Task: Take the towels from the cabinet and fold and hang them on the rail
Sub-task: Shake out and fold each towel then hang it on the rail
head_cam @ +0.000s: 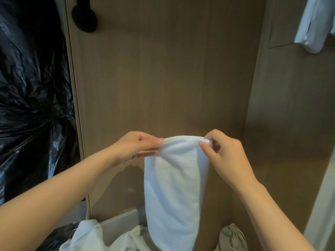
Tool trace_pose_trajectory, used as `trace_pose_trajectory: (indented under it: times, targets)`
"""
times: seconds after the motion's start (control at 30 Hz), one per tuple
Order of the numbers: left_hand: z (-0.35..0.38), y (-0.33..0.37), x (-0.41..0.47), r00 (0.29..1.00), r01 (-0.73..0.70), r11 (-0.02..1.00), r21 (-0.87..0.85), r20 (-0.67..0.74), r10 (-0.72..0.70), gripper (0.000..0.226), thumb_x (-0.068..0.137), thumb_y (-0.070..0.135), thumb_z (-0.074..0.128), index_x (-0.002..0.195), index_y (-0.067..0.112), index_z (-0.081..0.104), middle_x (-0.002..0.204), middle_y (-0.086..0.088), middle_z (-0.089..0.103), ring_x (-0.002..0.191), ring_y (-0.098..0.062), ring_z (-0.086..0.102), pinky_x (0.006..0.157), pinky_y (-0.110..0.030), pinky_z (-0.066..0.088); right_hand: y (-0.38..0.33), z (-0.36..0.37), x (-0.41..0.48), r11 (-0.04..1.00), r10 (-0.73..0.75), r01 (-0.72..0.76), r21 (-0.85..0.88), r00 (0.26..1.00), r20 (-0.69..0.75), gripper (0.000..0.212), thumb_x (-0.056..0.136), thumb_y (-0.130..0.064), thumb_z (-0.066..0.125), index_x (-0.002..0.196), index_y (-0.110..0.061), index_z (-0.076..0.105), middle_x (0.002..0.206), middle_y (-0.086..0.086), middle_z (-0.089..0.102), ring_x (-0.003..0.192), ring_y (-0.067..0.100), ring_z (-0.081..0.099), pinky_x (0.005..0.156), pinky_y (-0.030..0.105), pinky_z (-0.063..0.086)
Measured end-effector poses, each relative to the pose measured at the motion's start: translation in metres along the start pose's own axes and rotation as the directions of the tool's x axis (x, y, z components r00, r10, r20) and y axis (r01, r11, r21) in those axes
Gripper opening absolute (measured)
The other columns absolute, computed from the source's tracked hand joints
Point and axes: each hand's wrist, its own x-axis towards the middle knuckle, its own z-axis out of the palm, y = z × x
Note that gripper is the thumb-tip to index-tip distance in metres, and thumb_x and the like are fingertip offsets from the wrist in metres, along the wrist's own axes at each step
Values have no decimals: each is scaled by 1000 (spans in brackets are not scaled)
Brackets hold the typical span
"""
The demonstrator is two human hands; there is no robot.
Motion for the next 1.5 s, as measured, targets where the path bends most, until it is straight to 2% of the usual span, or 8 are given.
trace_pose_trajectory:
  times: [0.13, 0.23, 0.43, 0.6, 0.77, 0.9, 1.07, 1.5]
  targets:
    - [8, -5, -5, 989, -22, 967, 254, -133, 58, 24, 70, 11, 86, 92, 10, 76, 79, -7, 73, 66, -9, 68, 61, -18, 54, 7, 0, 9, 1000, -1, 1, 6, 999, 44, 16, 93, -33, 62, 80, -26, 55, 70, -9, 58, 67, 9, 56, 54, 18, 45]
    - [14, -7, -4, 946, -38, 930, 366, -287, 152, 15, 72, 21, 86, 77, 13, 74, 60, 5, 65, 48, -3, 54, 47, -15, 42, 9, 1, 12, 1000, 16, -17, 15, 998, 53, 15, 92, -36, 62, 81, -29, 55, 72, -12, 58, 68, 6, 56, 56, 11, 40]
    - [3, 2, -11, 929, -32, 919, 393, -327, 173, 46, 60, 44, 89, 75, 5, 71, 74, -1, 68, 65, -14, 62, 61, -30, 46, 24, -1, 9, 994, 65, -71, 84, 995, 73, 11, 90, -39, 63, 83, -34, 57, 79, -17, 61, 77, 3, 59, 62, 15, 47]
    - [24, 3, -21, 988, -118, 984, -130, -110, 104, 27, 74, 31, 81, 96, 16, 74, 98, -11, 75, 84, -24, 74, 61, -26, 56, 34, 0, 7, 926, 149, -144, 348, 989, 14, 19, 88, -26, 69, 98, -37, 56, 89, -19, 63, 82, -1, 59, 67, 6, 44]
    - [52, 12, -13, 909, -235, 963, 132, -322, 266, 18, 75, 41, 79, 84, 26, 73, 87, 3, 76, 75, -8, 71, 58, -15, 50, 59, 5, -8, 774, 396, -408, 485, 909, 132, 21, 88, -34, 69, 108, -29, 64, 90, -8, 72, 82, 1, 66, 63, 5, 45]
    - [68, 16, -6, 856, -249, 924, 291, -380, 350, 20, 76, 44, 78, 80, 26, 71, 83, 3, 73, 69, -2, 65, 59, -12, 47, 65, 11, -24, 711, 356, -463, 529, 886, 296, 23, 91, -43, 60, 103, -25, 69, 73, -9, 68, 50, 6, 53, 47, 15, 42]
    - [79, 18, -10, 834, -202, 917, 345, -430, 345, 19, 81, 41, 75, 78, 22, 70, 82, 3, 73, 69, -5, 66, 59, -13, 47, 53, 4, -31, 627, 425, -489, 606, 867, 260, 31, 96, -41, 52, 97, -14, 67, 58, -2, 60, 45, 7, 49, 53, 17, 48]
    - [86, 35, -29, 847, -394, 899, 192, -305, 436, 14, 84, 31, 72, 81, 17, 74, 80, -7, 73, 65, -10, 60, 59, -28, 47, -3, -89, -33, 817, 481, -425, 390, 875, -54, 24, 96, -34, 57, 82, -20, 71, 56, -8, 60, 47, 4, 51, 46, 14, 42]
